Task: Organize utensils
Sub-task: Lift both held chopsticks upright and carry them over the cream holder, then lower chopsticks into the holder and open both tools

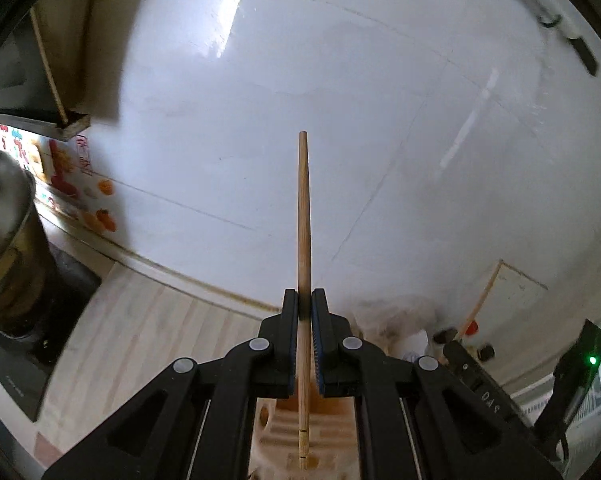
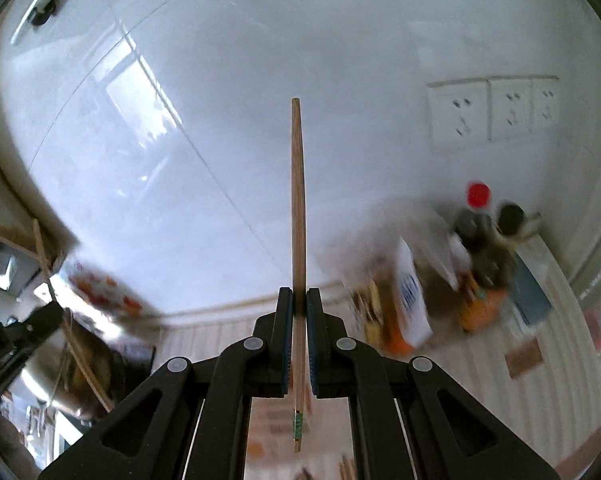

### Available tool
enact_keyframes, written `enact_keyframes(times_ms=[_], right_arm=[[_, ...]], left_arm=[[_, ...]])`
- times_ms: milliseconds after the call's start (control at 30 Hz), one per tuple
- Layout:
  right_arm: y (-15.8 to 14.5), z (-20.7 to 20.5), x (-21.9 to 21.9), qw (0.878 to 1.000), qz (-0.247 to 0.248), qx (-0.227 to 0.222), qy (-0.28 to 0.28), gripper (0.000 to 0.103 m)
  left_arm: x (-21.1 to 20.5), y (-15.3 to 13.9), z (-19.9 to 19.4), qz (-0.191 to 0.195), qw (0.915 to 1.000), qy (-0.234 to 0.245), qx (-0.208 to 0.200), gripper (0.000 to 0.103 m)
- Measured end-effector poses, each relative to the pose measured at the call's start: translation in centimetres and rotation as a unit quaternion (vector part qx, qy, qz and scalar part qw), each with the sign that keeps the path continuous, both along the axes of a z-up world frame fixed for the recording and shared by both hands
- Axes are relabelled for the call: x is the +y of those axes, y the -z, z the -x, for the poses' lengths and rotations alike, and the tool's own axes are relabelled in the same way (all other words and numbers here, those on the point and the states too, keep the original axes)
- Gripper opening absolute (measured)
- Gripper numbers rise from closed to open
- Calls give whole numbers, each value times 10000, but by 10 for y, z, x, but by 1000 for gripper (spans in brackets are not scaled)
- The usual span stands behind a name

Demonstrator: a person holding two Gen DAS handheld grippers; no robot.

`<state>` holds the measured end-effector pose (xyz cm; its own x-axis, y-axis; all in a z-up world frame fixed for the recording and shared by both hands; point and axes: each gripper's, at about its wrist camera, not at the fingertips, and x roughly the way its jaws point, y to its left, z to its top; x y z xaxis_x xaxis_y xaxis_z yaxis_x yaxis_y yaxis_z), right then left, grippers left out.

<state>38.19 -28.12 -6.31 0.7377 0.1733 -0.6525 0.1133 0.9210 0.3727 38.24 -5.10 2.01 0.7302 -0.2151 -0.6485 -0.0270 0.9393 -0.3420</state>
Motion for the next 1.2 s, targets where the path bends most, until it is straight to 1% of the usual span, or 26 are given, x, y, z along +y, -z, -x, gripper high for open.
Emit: enact_keyframes(times_ms=[100,233,367,567,800,967,1067,1100,1133,1167,1200], right_arm=[[4,-25,6,10000,-20,-56,55,7],[26,-51,13,9999,-93,44,69,7],[42,-58,23,10000,-28,41,-32,7],[43,-46,28,9998,59,-94,-147,7],[40,-33,30,9994,133,-86,-302,7],[51,-27,31,9982,100,56,-593,7],[53,-25,34,9963,88,258,-813,7],[53,-24,34,9959,84,307,-850,8],[53,-22,32,9954,74,375,-877,13],[51,-19,30,9954,69,410,-862,19],[50,-16,27,9955,64,427,-843,39]], left_arm=[[-7,17,-25,113,9999,-29,53,4],[-14,43,-41,213,9996,-54,191,4],[-25,61,-46,100,9997,-44,231,4],[-36,69,-46,-159,9998,57,66,4],[-39,71,-36,-406,9987,272,140,4],[-42,68,-25,-690,9957,591,200,5],[-41,61,-13,-781,9935,761,323,10],[-40,58,-10,-792,9931,797,337,14],[-37,53,-4,-834,9928,790,343,18],[-33,48,2,-834,9933,729,315,30],[-29,44,5,-824,9939,671,286,49]])
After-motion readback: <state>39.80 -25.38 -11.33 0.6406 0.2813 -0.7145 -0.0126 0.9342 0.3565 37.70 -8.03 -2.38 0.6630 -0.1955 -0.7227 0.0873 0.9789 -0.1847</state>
